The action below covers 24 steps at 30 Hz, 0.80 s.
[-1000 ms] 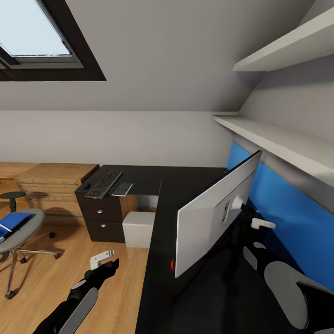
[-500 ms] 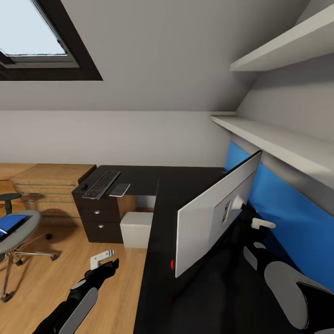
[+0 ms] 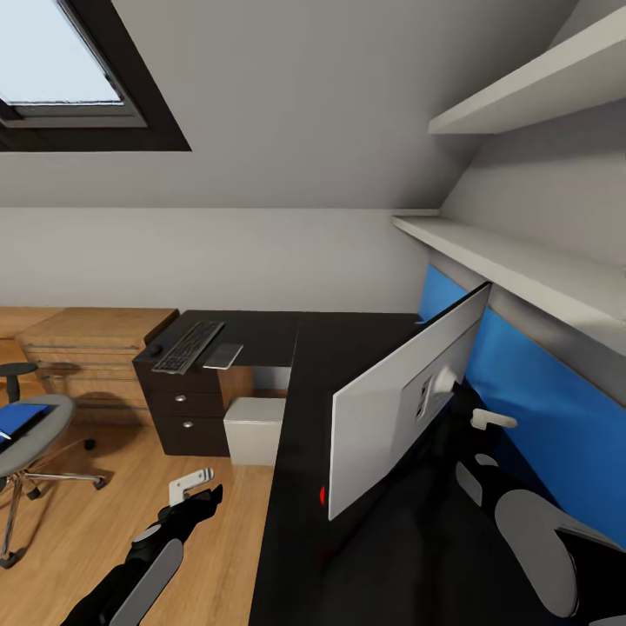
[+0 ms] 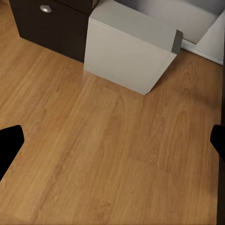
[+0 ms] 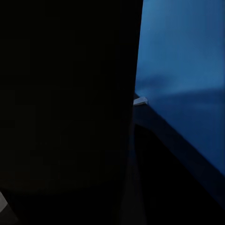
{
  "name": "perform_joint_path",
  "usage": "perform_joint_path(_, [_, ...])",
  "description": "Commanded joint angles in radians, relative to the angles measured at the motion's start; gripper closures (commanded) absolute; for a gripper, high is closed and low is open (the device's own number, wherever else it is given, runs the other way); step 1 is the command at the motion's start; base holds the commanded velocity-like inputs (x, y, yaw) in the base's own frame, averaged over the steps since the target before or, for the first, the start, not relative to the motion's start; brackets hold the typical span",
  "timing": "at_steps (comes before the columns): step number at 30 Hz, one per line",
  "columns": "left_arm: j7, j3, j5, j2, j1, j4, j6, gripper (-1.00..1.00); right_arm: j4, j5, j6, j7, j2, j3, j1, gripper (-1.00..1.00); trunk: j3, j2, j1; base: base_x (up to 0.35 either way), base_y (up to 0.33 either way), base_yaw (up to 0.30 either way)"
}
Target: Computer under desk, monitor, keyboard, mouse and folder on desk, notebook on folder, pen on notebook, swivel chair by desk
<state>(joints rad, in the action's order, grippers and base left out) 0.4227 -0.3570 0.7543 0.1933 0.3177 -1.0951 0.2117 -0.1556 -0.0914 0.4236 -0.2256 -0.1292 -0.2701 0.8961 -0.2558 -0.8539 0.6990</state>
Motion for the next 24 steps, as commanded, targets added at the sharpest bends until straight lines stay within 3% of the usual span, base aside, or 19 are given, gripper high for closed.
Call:
perform_joint_path(1, [0.008,-0.004,0.007,0.001,0.001,-0.002,0.002,-1.00,0.001,-0.011,0.003,-0.003,0.000,0.000,0.001,1.00,-0.001,-0.001,0.000,0.000,0.000,-0.025])
perform_joint_path(24, [0.009,-0.004,0.007,0.000,0.001,-0.002,0.002,-1.00,0.001,-0.010,0.001,-0.002,0.000,0.000,0.001,1.00,0.002,-0.001,0.000,0.000,0.000,-0.020])
